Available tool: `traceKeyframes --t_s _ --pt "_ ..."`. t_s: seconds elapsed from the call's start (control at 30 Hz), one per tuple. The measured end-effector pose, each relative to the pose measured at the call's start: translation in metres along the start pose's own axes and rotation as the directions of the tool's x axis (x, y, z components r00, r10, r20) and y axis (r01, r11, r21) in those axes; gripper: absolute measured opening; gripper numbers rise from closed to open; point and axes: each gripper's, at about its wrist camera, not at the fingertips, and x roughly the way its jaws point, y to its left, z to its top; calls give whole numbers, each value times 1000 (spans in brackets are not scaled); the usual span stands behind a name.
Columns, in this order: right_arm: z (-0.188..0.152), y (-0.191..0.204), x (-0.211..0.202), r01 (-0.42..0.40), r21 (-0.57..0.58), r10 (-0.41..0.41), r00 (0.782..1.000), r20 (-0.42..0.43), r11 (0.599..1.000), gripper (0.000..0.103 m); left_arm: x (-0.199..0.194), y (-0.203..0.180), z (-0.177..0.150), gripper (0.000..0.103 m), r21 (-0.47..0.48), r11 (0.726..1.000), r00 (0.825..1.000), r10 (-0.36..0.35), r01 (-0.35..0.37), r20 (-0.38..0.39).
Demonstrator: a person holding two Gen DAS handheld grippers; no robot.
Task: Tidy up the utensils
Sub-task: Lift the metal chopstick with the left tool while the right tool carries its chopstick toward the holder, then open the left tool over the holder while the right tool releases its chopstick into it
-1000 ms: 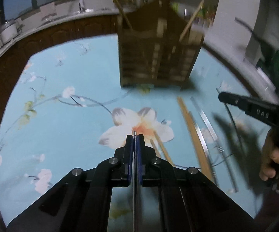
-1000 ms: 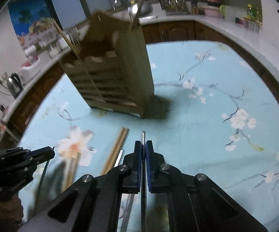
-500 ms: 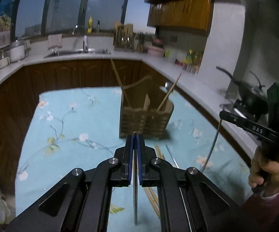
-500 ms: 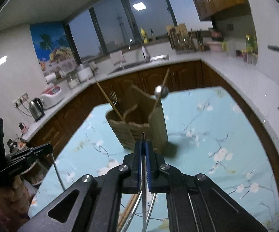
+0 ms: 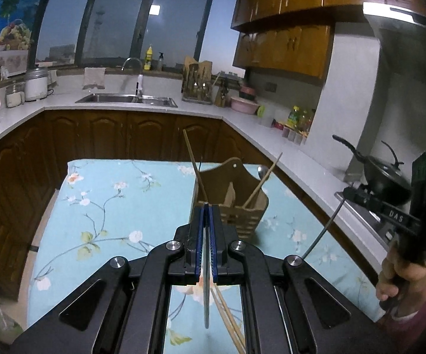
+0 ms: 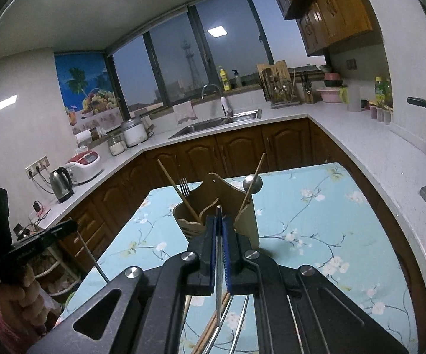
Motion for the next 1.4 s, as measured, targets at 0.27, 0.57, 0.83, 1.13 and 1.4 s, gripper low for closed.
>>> traceKeyframes --t_s 0.27,0.57,0.83,1.13,1.4 --pt "11 -1 2 6 2 -6 1000 26 1000 4 2 -1 19 3 -19 1000 997 -13 14 73" --pt "54 -4 9 20 29 -24 989 144 999 4 18 -4 68 3 -44 999 979 -17 26 201" --pt "93 -13 43 33 75 -50 972 229 997 4 62 2 109 3 -74 997 960 16 5 280" --pt "70 -24 94 71 82 -86 977 196 994 4 135 18 89 3 -144 989 969 74 -41 236" --pt "39 -40 126 87 116 -99 989 106 989 4 166 23 54 3 -151 987 984 70 -46 161"
